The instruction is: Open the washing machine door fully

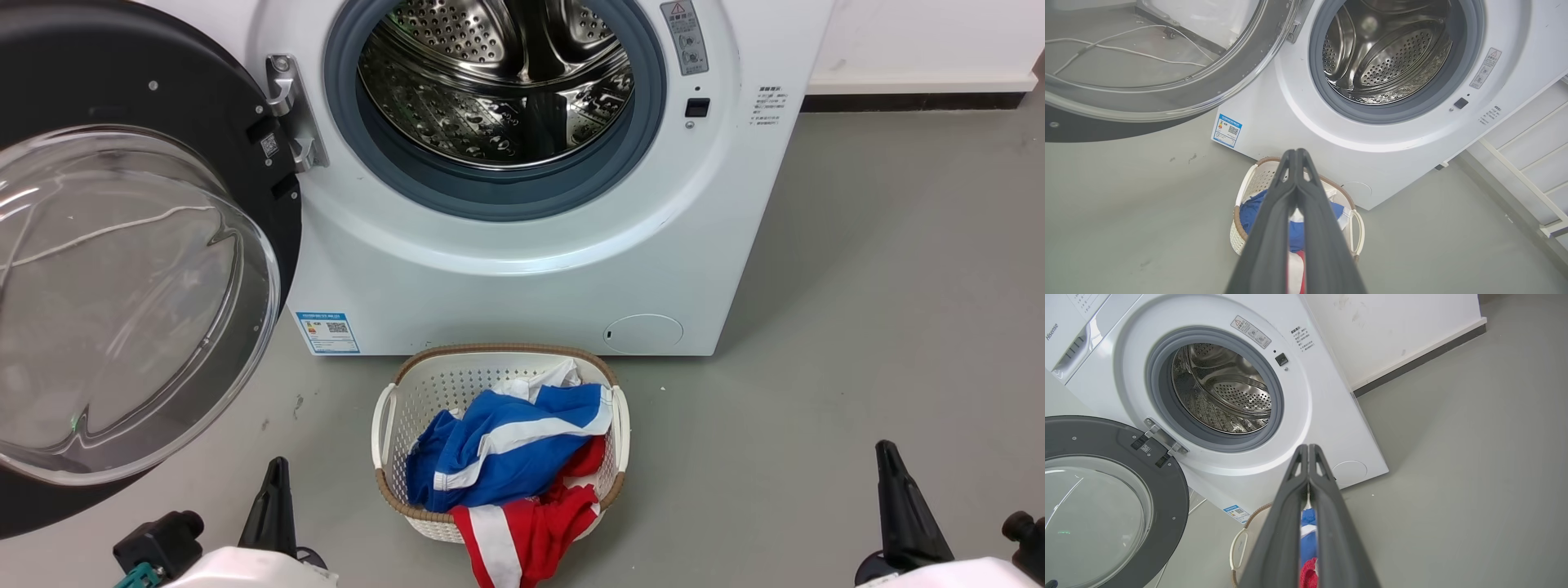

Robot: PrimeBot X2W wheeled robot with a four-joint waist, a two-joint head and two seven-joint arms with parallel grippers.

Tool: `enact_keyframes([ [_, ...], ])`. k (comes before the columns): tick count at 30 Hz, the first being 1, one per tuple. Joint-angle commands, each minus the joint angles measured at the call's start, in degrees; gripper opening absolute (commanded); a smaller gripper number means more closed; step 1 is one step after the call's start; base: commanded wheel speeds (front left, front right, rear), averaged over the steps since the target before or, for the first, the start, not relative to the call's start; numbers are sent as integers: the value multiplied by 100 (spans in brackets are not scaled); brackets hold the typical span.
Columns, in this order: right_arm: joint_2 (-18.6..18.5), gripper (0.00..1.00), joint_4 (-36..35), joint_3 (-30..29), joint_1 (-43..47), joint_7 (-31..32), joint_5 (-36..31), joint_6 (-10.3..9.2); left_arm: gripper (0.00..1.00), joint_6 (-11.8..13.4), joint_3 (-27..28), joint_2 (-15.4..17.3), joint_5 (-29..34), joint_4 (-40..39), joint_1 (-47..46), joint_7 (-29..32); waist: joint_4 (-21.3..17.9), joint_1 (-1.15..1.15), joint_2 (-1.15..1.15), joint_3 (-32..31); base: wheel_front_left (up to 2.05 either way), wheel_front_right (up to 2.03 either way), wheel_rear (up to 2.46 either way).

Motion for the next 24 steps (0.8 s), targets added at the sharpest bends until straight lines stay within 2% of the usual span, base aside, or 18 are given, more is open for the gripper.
enact_keyframes([
  [1, -59, 0, -41, 5, -161, 45, 228, 0, 0, -34, 35, 14, -218, -59, -155, 49, 0, 0, 0, -1, 0, 0, 0],
  [24, -106, 0, 248, 6, -554, 483, 2213, 0, 0, -154, 150, -18, -2158, 8, -403, 524, -1, 0, 0, -20, 0, 0, 0],
])
